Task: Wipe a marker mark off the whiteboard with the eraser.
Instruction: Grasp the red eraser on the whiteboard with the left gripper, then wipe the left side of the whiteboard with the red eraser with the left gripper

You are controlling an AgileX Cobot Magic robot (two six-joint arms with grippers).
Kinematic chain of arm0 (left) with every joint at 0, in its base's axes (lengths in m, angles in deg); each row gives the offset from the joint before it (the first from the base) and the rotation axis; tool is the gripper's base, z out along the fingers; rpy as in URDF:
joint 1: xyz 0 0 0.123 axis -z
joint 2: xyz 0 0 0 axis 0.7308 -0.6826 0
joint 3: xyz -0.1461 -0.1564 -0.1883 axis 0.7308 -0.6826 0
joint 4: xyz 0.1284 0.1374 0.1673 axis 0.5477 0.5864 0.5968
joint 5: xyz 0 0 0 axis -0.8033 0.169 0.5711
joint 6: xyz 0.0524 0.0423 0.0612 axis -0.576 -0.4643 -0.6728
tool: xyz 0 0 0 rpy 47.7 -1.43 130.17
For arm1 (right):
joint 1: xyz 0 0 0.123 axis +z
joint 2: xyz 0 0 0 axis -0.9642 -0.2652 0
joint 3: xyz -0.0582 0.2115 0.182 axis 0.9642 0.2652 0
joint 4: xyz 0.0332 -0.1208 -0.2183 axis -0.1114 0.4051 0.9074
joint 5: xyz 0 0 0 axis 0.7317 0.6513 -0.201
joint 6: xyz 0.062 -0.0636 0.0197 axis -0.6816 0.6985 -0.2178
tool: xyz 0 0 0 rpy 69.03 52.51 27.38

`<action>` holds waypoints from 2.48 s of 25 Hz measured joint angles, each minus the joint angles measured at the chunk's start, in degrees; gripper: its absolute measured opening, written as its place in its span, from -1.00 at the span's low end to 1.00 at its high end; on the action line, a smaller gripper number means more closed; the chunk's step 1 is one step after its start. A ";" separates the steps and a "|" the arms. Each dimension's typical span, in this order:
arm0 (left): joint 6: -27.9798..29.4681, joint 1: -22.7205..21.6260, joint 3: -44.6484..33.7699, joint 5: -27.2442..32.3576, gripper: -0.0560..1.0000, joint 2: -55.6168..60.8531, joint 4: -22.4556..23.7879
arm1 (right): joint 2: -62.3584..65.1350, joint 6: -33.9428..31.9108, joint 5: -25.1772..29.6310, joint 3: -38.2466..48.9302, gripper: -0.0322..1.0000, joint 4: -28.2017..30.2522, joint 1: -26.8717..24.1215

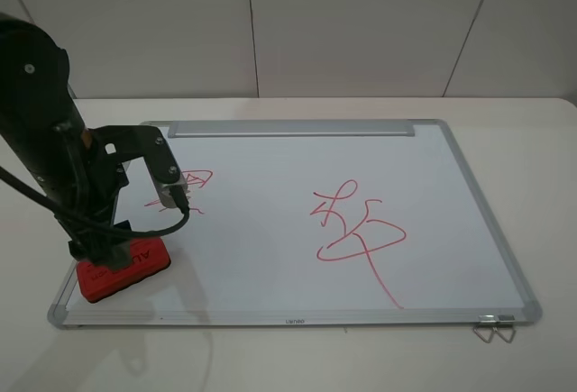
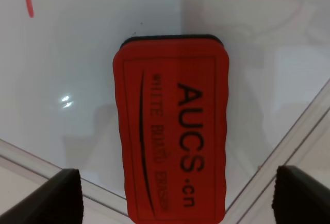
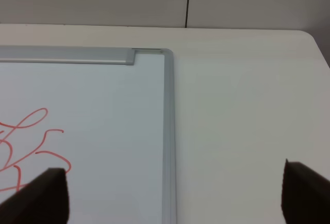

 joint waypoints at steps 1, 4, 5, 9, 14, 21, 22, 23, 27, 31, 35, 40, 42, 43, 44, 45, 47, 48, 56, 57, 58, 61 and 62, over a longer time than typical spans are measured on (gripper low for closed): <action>0.00 0.00 -0.44 -1.03 0.50 -0.12 0.00 | 0.00 0.00 0.00 0.00 0.43 0.00 0.00; 0.00 0.00 -1.18 -3.27 0.50 -0.18 -0.18 | 0.00 0.00 0.00 0.00 0.43 0.00 0.00; 0.00 0.00 -1.57 -3.83 0.50 -0.18 -0.18 | 0.00 0.00 0.00 0.00 0.43 0.00 0.00; 0.00 0.00 -2.50 -5.29 0.50 -0.61 -0.18 | 0.00 0.00 0.00 0.00 0.43 0.00 0.00; 0.00 0.00 -2.78 -8.46 0.50 -0.76 -1.02 | 0.00 0.00 0.00 0.00 0.43 0.00 0.00; -2.23 0.00 -2.78 -10.11 0.50 -3.77 -2.54 | 0.00 0.00 0.00 0.00 0.43 0.00 0.00; -2.28 0.00 -2.78 -10.11 0.50 -4.22 -2.59 | 0.00 0.00 0.00 0.00 0.43 0.00 0.00; -2.35 0.00 -2.78 -10.11 0.50 -4.78 -2.59 | 0.00 0.00 0.00 0.00 0.43 0.00 0.00; -2.42 0.00 -2.78 -10.11 0.50 -6.43 -2.59 | 0.00 0.00 0.00 0.00 0.43 0.00 0.00; -2.47 0.00 -2.78 -10.52 0.50 -7.20 -3.19 | 0.00 0.00 0.00 0.00 0.43 0.00 0.00; -2.54 0.00 -2.78 -11.34 0.50 -9.28 -4.04 | 0.00 0.00 0.00 0.00 0.43 0.00 0.00; -2.54 0.00 -2.78 -11.61 0.50 -10.43 -3.74 | 0.00 0.00 0.00 0.00 0.43 0.00 0.00; -2.58 0.00 -2.78 -11.61 0.50 -10.48 -3.19 | 0.00 0.00 0.00 0.00 0.43 0.00 0.00; -2.58 0.00 -2.78 -11.61 0.50 -10.49 -3.19 | 0.00 0.00 0.00 0.00 0.43 0.00 0.00; -2.58 0.00 -2.78 -11.72 0.50 -10.49 -3.19 | 0.00 0.00 0.00 0.00 0.43 0.00 0.00; -2.58 0.00 -2.78 -11.86 0.50 -10.49 -3.19 | 0.00 0.00 0.00 0.00 0.43 0.00 0.00; -2.58 0.00 -2.78 -12.40 0.45 -10.60 -3.19 | 0.00 0.00 0.00 0.00 0.43 0.00 0.00; -2.58 0.00 -2.78 -13.00 0.38 -10.61 -3.19 | 0.00 0.00 0.00 0.00 0.43 0.00 0.00; -2.58 -1.13 -2.78 -14.44 0.19 -10.61 -3.19 | 0.00 0.00 0.00 0.00 0.43 0.00 0.00; -2.58 -1.13 -2.78 -14.43 0.19 -10.61 -3.19 | 0.00 0.00 0.00 0.00 0.43 0.00 0.00; -2.58 -1.13 -2.78 -14.43 0.19 -10.61 -3.19 | 0.00 0.00 0.00 0.00 0.43 0.00 0.00; -2.44 -1.35 -2.71 -14.49 0.19 -10.61 -3.19 | 0.00 0.00 0.00 0.00 0.43 0.00 0.00; -1.89 -1.73 -2.21 -14.22 0.19 -10.61 -3.19 | 0.00 0.00 0.00 0.00 0.43 0.00 0.00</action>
